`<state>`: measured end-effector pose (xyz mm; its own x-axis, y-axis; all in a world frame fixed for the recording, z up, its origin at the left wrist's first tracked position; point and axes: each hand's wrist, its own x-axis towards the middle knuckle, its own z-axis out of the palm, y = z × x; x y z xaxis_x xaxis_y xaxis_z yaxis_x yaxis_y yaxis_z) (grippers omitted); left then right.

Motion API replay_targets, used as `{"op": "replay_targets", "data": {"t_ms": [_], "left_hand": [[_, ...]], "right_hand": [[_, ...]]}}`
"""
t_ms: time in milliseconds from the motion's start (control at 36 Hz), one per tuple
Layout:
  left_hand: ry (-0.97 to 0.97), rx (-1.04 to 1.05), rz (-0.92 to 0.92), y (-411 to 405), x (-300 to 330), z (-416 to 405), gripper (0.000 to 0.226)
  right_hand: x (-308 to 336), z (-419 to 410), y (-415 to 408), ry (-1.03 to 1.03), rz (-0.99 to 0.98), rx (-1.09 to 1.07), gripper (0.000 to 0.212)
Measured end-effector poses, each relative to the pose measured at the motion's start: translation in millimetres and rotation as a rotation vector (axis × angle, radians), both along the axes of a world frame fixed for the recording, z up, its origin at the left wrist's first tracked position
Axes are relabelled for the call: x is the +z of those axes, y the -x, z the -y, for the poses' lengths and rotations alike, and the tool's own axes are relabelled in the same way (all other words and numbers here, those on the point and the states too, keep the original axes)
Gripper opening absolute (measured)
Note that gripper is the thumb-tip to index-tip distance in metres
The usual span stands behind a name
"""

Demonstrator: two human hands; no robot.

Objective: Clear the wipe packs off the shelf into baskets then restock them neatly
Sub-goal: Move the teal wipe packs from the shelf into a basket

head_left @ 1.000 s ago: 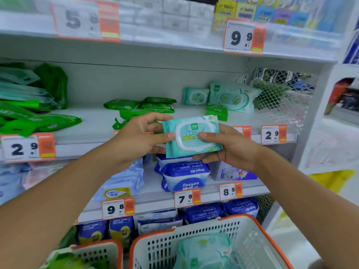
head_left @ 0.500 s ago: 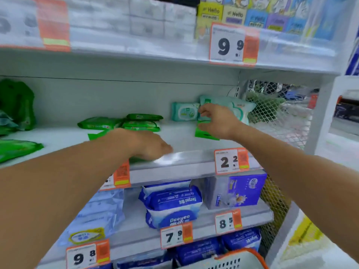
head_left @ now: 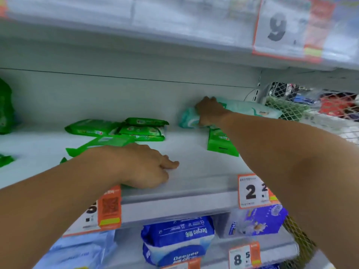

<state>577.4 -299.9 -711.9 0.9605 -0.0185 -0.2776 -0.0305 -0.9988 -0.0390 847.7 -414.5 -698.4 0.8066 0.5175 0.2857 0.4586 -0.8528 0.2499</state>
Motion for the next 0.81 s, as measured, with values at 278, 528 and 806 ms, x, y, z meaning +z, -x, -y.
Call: {"op": "replay_targets", "data": {"t_ms": [278,528,806], "left_hand": [[0.148,0.075,0.207,8,-5,4,0.047],[1.433,0.123,0.479,77,22,11,0.059],[1.285,0.13,0.395,117,-1,33,0.017]], "right_hand": [[25,42,114,-0.552,-0.593,0.409,0.052],[16,118,227,-0.979,-1.187,0.614,0.046],[-14,142,271,-1.139,-1.207,0.502,0.046]]}}
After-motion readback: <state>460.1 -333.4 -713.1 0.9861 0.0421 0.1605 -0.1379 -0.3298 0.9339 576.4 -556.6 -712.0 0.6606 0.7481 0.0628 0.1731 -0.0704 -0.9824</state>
